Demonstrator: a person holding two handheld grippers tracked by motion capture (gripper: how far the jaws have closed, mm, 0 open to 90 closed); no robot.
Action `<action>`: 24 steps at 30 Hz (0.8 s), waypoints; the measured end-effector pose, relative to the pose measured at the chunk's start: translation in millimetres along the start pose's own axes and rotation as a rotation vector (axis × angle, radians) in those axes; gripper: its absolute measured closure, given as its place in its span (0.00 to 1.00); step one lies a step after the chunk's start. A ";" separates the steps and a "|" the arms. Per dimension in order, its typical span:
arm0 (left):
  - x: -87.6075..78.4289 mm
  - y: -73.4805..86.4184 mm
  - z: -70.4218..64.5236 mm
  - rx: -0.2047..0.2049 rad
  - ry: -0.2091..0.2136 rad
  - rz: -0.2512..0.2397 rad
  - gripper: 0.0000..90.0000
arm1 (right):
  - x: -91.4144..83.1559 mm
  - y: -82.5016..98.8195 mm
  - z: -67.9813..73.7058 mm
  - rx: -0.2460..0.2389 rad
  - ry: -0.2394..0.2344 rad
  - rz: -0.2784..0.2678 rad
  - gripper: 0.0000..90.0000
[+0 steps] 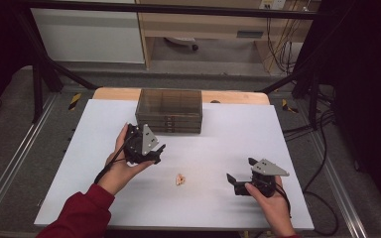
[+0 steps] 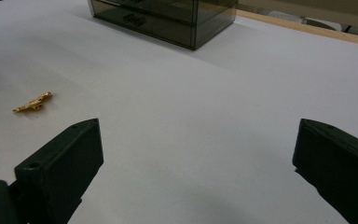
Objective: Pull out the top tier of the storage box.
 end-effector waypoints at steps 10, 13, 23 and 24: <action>4.2 4.6 8.4 0.033 -0.041 0.051 0.14 | -0.6 -1.0 -0.8 0.003 0.028 0.003 0.02; 6.5 4.6 9.1 0.048 -0.043 0.058 0.14 | -0.4 -1.0 0.1 0.007 0.025 0.004 0.02; 21.3 3.0 8.9 0.094 -0.083 0.078 0.14 | 3.2 2.4 2.3 0.000 0.013 0.024 0.02; 22.3 2.5 8.5 0.100 -0.087 0.079 0.14 | 3.3 2.4 2.7 -0.001 0.011 0.024 0.02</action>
Point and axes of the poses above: each handheld gripper's, and its own axes: x roughly forward along the jaws, y roughly out of its underside, z roughly to its left, the point moved 9 cm from there along x, roughly forward along the jaws, and after that the axes turned 2 degrees about z, right-handed, at the moved point
